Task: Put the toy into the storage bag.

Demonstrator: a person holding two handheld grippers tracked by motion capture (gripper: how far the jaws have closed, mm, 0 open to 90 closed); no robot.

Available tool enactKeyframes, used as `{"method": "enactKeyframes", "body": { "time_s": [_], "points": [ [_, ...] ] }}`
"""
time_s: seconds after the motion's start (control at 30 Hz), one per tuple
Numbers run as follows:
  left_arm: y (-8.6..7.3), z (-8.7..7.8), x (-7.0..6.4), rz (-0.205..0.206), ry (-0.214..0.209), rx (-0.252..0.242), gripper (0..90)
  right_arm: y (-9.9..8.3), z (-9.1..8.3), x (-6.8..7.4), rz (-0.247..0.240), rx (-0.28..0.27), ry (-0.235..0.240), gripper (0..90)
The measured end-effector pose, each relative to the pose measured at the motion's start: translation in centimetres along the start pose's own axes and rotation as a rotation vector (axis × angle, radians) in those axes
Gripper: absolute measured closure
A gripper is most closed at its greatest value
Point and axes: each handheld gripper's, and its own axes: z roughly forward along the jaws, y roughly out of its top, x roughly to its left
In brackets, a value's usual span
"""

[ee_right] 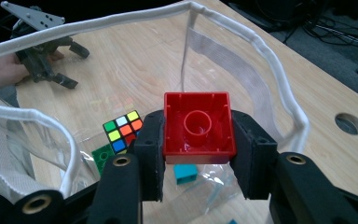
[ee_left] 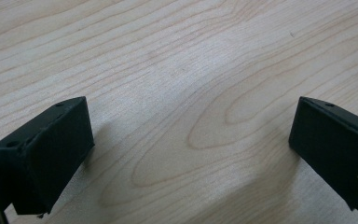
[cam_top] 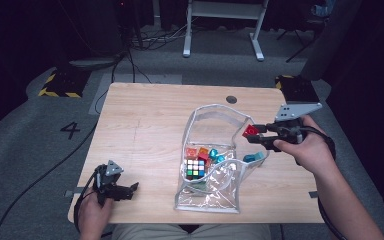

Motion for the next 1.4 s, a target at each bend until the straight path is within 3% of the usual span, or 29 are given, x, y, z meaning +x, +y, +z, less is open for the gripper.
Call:
{"method": "enactKeyframes", "body": {
  "time_s": [0.2, 0.37, 0.93, 1.4],
  "points": [
    [0.0, 0.0, 0.0, -0.005, -0.001, 0.000, 0.0, 1.5, 1.5, 0.0, -0.024, 0.007, 0.040, 59.2],
    [0.0, 0.0, 0.0, -0.005, 0.000, 0.000, 0.0, 2.4, 2.9, 0.4, -0.072, 0.029, 0.066, 59.2],
    [0.0, 0.0, 0.0, -0.004, -0.001, 0.000, 0.0, 5.0, 7.6, 2.8, -0.206, 0.112, 0.149, 59.2],
    [0.0, 0.0, 0.0, -0.004, -0.001, 0.000, 0.0, 4.9, 11.5, 3.2, -0.231, 0.157, 0.214, 59.2]
  ]
}}
